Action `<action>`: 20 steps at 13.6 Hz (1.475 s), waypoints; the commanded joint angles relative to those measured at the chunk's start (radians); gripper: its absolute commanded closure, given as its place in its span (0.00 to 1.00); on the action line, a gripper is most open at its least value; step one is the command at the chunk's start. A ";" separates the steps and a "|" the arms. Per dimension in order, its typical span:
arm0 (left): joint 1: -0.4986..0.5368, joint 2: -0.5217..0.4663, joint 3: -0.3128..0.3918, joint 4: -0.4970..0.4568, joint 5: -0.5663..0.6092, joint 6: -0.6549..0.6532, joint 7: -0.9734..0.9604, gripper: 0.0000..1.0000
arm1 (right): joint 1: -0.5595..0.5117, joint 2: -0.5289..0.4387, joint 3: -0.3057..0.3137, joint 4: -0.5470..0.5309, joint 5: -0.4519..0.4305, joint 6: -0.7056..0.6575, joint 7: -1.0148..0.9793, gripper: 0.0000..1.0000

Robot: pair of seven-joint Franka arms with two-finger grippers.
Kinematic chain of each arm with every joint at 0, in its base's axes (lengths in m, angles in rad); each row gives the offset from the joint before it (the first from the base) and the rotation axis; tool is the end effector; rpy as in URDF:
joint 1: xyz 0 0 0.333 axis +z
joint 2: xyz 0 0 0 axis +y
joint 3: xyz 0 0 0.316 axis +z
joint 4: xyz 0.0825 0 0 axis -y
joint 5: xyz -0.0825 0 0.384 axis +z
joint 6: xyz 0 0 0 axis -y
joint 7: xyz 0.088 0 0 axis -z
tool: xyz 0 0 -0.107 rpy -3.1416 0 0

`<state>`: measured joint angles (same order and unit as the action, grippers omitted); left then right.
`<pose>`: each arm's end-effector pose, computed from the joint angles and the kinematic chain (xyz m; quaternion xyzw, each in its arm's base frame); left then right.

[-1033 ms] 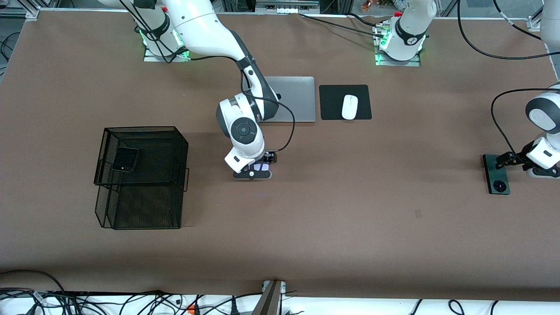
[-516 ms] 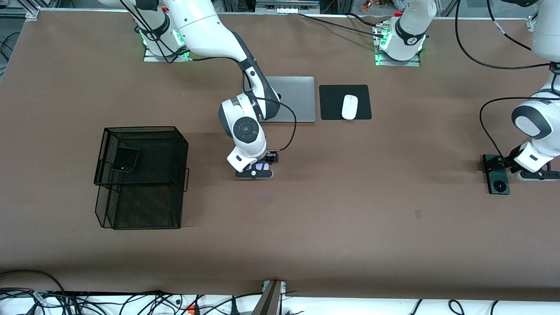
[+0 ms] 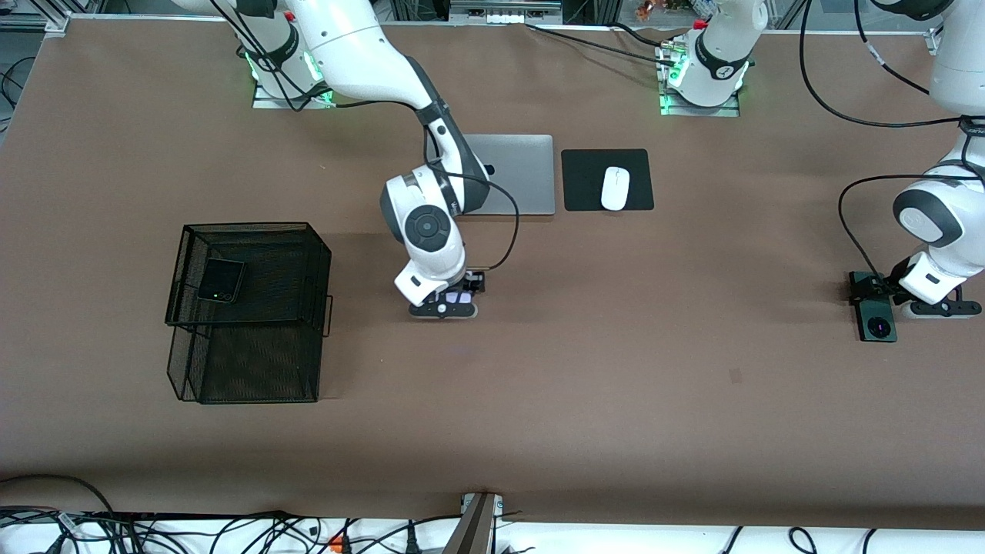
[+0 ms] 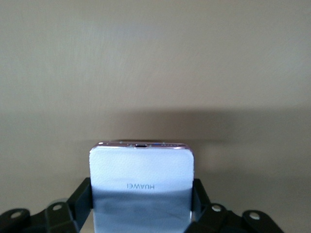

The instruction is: Place phones with both arms

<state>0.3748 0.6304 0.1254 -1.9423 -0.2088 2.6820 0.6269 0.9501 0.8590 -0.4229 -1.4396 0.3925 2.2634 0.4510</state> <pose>0.5499 0.3049 0.1667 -0.9980 -0.0135 -0.0584 0.0186 0.5904 0.4248 0.2108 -0.9996 0.0151 -0.0238 0.0084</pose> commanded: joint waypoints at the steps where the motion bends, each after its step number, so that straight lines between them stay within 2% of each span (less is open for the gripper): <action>1: 0.012 0.008 -0.012 0.000 -0.035 0.019 0.033 0.00 | -0.002 -0.130 -0.106 -0.016 0.011 -0.105 -0.026 0.91; 4: 0.013 0.012 -0.035 0.000 -0.037 0.021 0.033 0.00 | -0.004 -0.201 -0.229 -0.013 0.011 -0.227 -0.116 0.91; 6: 0.039 0.020 -0.056 0.005 -0.037 0.022 0.033 0.00 | -0.016 -0.203 -0.322 -0.012 0.015 -0.261 -0.252 0.90; 7: 0.055 0.025 -0.073 0.006 -0.037 0.025 0.033 0.00 | -0.039 -0.201 -0.345 -0.010 0.014 -0.262 -0.315 0.90; 12: 0.061 0.037 -0.084 0.016 -0.037 0.036 0.033 0.00 | -0.230 -0.134 -0.343 0.031 0.017 -0.245 -0.512 0.90; 13: 0.061 0.037 -0.084 0.016 -0.037 0.036 0.033 0.09 | -0.253 -0.114 -0.339 0.036 0.020 -0.226 -0.525 0.90; 14: 0.059 0.037 -0.084 0.022 -0.037 0.036 0.033 0.23 | -0.270 -0.101 -0.333 0.034 0.023 -0.196 -0.526 0.90; 17: 0.056 0.038 -0.084 0.032 -0.035 0.035 0.030 0.68 | -0.344 -0.080 -0.265 0.030 0.045 -0.142 -0.566 0.89; 19: 0.047 0.037 -0.084 0.060 -0.032 0.016 0.019 0.87 | -0.384 -0.078 -0.197 0.024 0.046 -0.139 -0.568 0.89; 20: 0.042 0.034 -0.084 0.069 -0.032 -0.017 0.016 0.92 | -0.395 -0.077 -0.180 0.022 0.046 -0.151 -0.571 0.86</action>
<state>0.4235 0.6457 0.0499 -1.9217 -0.2104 2.7019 0.6270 0.5942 0.7822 -0.6500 -1.4386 0.4162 2.1266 -0.0929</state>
